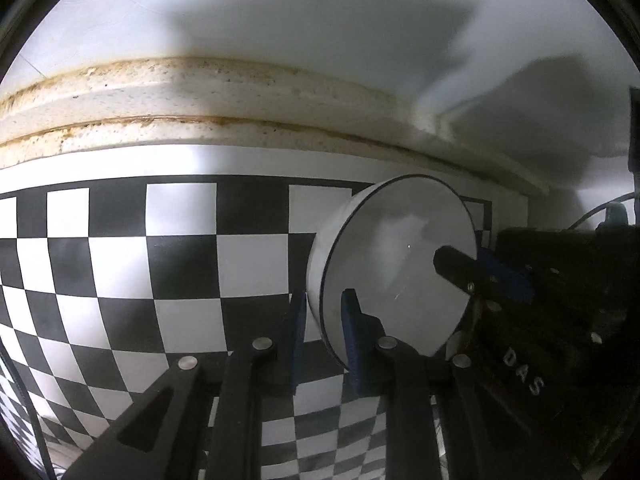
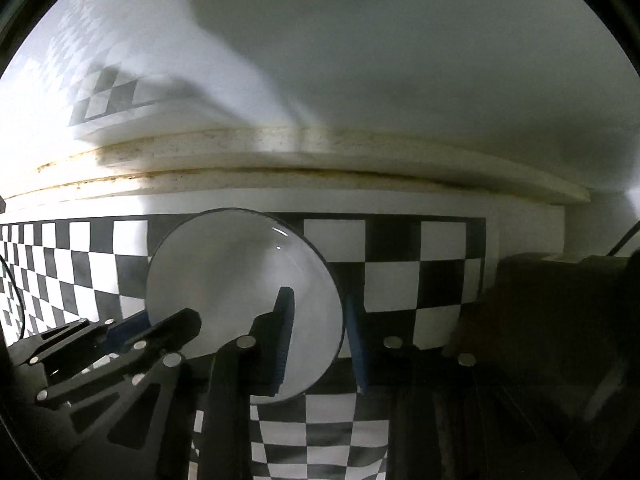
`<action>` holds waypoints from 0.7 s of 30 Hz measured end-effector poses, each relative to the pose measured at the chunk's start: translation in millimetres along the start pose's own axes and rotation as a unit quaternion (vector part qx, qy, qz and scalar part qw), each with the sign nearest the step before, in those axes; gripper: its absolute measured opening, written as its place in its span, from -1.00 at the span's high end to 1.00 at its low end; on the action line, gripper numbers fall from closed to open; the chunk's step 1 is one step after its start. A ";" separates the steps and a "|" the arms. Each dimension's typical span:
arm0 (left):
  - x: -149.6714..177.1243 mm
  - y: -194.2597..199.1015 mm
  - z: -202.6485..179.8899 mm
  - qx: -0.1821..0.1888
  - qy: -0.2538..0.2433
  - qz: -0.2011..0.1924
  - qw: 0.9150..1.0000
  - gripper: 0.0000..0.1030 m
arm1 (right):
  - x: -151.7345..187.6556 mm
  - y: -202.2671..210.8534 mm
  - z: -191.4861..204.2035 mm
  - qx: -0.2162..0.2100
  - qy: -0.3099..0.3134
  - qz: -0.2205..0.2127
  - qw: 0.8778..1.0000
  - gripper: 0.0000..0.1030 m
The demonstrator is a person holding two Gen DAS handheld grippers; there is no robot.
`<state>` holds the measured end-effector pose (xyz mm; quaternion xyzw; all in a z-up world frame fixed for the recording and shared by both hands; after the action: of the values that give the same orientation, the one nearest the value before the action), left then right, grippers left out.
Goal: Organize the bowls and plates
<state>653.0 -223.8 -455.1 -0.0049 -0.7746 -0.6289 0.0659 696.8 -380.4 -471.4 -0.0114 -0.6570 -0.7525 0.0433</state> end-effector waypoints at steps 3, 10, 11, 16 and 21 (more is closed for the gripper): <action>0.6 2.9 0.7 -0.004 -0.005 -0.005 1.000 0.72 | -2.9 -4.1 -0.9 0.013 0.000 0.000 1.000 0.62; -0.9 7.8 12.7 -0.033 -0.020 -0.014 0.999 0.72 | 4.8 -5.6 9.5 -0.023 -0.001 0.016 1.000 0.85; 0.2 7.3 14.1 -0.038 -0.023 -0.014 0.999 0.72 | 6.1 -6.0 12.3 -0.028 -0.001 0.018 0.999 0.85; 0.6 1.4 21.0 -0.047 -0.033 -0.008 0.998 0.72 | 9.2 -10.3 21.8 -0.044 0.005 0.027 0.999 0.84; 0.3 -14.7 19.6 -0.037 -0.023 0.005 0.999 0.72 | 2.6 -20.7 18.1 -0.077 -0.027 0.041 0.996 0.76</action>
<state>649.5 -207.8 -473.3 -0.0260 -0.7520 -0.6567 0.0510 691.8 -359.8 -489.2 -0.0619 -0.5969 -0.7980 0.0554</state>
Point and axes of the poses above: each gripper's, at about its wrist camera, not at the fingertips, and y roughly against the way its jaws point, z to its left, x to its underside, the point moved 6 cm from there along -y, roughly the way its jaws point, and after that the axes turned 11 degrees about -x, right-handed, at the moved point
